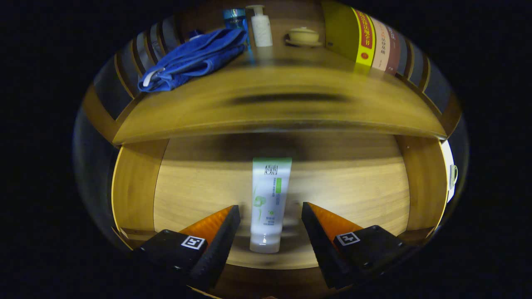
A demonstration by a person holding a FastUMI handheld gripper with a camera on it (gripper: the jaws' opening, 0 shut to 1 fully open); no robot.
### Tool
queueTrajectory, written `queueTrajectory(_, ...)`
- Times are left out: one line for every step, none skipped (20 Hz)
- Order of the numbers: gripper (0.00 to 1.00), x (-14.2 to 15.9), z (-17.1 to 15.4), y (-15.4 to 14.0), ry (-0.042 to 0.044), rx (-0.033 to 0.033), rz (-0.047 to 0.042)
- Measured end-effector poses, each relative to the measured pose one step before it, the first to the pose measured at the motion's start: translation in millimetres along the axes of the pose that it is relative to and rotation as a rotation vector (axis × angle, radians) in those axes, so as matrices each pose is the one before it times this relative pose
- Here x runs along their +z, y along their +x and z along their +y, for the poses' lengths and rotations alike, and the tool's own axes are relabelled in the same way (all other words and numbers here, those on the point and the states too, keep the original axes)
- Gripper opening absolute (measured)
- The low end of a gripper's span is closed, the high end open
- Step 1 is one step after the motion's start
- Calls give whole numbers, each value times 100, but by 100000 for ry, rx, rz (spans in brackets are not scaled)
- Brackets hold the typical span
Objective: Pull open the drawer, take out the items inside it, and place them on the countertop above the cabinet.
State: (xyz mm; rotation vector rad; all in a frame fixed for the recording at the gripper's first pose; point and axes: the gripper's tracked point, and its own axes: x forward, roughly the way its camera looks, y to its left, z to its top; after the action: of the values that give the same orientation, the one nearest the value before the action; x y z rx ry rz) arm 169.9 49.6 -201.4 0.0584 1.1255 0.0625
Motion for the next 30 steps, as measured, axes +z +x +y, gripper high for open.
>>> queueTrajectory(98, 182, 26, 325, -707, -1161, 909)
queueTrajectory(98, 79, 67, 176, -1097, -1035, 1933)
queueTrajectory(98, -35, 67, 195, -225, -559, 2989)
queueTrajectory(98, -313, 312, 210, 120, 170, 2456)
queueTrajectory(98, -122, 238, 150, -43, 1063, 1918)
queueTrajectory(97, -109, 149, 282, 1272, 686, 1007)
queueTrajectory(96, 53, 112, 24, 59, 28, 855)
queueTrajectory(92, 476, 38, -225, 95, -423, -1827)
queueTrajectory(88, 224, 249, -3, -733, 966, -192)
queueTrajectory(74, 200, 107, -187, 77, 21, -310)
queueTrajectory(61, 253, 200, -353, -684, -54, 154)
queueTrajectory(58, 277, 188, -342, 152, 68, 593)
queueTrajectory(58, 481, 223, -367, 64, -29, -527)
queueTrajectory(57, 425, 281, -405, 189, 380, -399)
queueTrajectory(56, 404, 425, -452, 755, 1057, -339)
queueTrajectory(56, 484, 460, -639, 742, 1040, -531)
queueTrajectory(56, 609, 463, -551, 374, 889, -1099)
queueTrajectory(53, 603, 319, -677, -46, 301, -548)
queueTrajectory(53, 839, 265, -738, 658, -39, -1529)
queueTrajectory(53, 765, 391, -857, 54, 517, -833)
queueTrajectory(53, 966, 497, -997, 652, 1035, -1781)
queueTrajectory(53, 1116, 500, -1144, 1020, 770, -2308)
queueTrajectory(53, -5831, -2192, 1541, 171, 787, -2097)
queueTrajectory(53, 5484, 1705, -2173, 36, 578, -1940)
queueTrajectory(53, 104, 51, -1370, 97, 530, -2165)
queueTrajectory(53, 108, 20, -920, 135, 766, -1967)
queueTrajectory(53, 195, 249, -795, 822, 1281, -2357)
queueTrajectory(53, 193, 385, -714, 629, 1318, -1581)
queueTrajectory(52, -97, 304, -614, 174, 973, -1542)
queueTrajectory(52, 32, 274, -582, -133, 599, -1364)
